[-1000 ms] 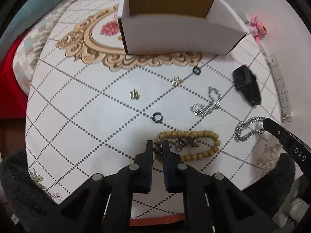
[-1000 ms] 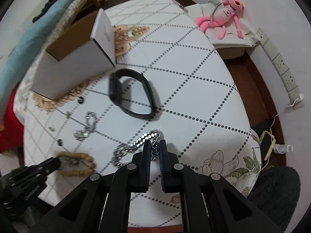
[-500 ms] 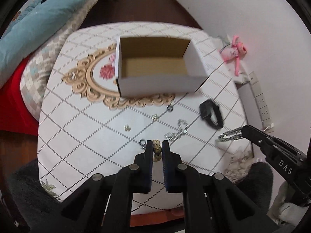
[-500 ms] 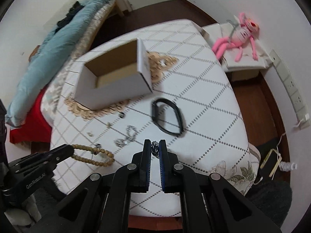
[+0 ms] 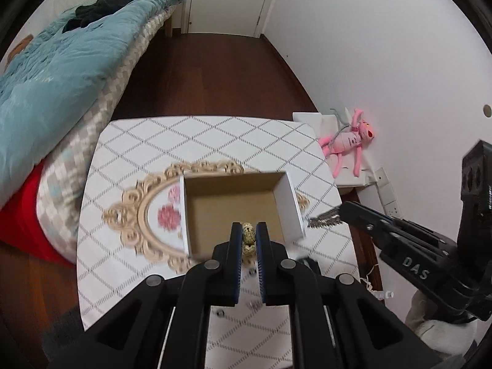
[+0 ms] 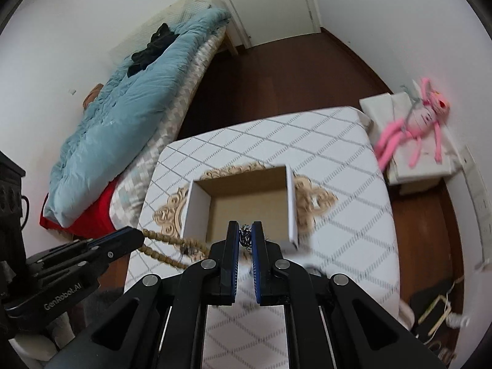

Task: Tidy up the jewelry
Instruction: 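Carry both bracelets into the cardboard box and open both grippers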

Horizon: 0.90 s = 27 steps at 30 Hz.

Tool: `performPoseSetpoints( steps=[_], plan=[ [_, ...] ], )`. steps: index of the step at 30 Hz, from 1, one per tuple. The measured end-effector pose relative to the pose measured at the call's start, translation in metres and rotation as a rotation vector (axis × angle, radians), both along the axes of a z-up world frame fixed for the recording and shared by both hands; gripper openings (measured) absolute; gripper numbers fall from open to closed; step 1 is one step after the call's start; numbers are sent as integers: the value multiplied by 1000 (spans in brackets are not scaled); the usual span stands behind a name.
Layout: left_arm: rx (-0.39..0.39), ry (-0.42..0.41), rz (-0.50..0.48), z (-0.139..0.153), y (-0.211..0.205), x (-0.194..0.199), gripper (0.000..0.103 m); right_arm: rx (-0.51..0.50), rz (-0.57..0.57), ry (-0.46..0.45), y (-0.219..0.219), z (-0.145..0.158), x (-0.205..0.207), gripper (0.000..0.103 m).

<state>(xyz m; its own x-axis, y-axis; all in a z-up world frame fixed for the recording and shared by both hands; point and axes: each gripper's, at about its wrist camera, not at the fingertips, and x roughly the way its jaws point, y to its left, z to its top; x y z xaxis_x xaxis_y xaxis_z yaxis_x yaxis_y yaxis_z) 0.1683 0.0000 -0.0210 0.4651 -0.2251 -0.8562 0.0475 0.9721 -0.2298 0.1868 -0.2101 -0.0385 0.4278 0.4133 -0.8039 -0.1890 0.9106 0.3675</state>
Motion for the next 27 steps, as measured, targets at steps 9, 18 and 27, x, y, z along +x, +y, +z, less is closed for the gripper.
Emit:
performPoseSetpoints(
  steps=[9, 18, 27],
  plan=[
    [13, 79, 18, -30, 12, 59, 6, -42, 44, 105, 32, -37, 74, 8],
    [54, 146, 83, -50, 25, 82, 32, -112, 111, 215, 51, -78, 100, 9],
    [199, 118, 139, -72, 31, 57, 79, -321, 61, 171, 36, -85, 78, 79]
  ],
)
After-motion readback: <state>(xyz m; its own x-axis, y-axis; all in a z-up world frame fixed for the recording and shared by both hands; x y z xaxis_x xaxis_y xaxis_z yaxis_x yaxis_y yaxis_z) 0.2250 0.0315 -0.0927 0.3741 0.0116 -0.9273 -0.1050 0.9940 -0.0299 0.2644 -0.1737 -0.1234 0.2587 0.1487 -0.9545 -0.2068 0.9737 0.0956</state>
